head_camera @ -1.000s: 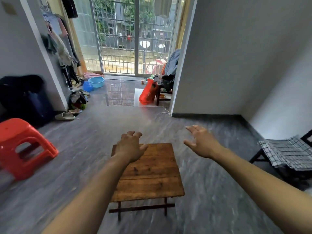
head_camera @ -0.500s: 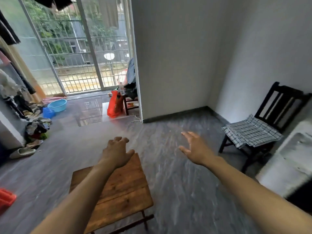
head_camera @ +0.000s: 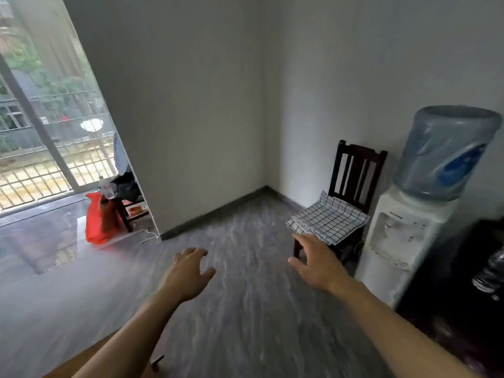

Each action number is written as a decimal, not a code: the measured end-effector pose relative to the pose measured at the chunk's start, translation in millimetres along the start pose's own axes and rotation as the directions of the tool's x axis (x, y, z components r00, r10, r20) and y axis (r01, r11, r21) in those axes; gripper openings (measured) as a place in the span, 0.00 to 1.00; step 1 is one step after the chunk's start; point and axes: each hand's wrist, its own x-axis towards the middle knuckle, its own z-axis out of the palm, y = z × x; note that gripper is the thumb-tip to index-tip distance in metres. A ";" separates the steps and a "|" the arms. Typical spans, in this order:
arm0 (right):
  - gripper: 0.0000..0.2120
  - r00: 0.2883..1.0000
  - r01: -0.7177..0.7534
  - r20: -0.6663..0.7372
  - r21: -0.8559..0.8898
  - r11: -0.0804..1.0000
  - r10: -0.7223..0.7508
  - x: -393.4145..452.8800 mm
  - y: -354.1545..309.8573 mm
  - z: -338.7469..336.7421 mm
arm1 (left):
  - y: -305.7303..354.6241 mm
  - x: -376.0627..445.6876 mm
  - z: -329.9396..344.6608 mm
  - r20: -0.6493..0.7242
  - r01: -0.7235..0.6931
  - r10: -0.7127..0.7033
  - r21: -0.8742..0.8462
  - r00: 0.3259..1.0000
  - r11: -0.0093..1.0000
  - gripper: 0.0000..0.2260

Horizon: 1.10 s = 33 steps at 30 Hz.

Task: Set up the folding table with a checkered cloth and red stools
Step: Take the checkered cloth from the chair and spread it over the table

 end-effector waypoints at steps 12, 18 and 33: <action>0.31 0.984 -0.107 -0.155 -0.100 0.989 0.091 184.3 38.5 -61.2 | 38.8 231.4 9.6 -0.018 -0.176 0.176 -0.192 0.984 0.966 0.26; 0.31 0.972 -0.177 -0.170 -0.072 0.982 0.162 263.6 56.1 -53.4 | 42.2 334.1 9.6 0.002 -0.227 0.232 -0.209 0.973 0.951 0.24; 0.31 0.934 -0.279 -0.204 0.106 0.955 0.295 453.2 208.8 -40.0 | 140.1 570.7 76.8 0.179 -0.360 0.364 -0.054 0.914 0.931 0.24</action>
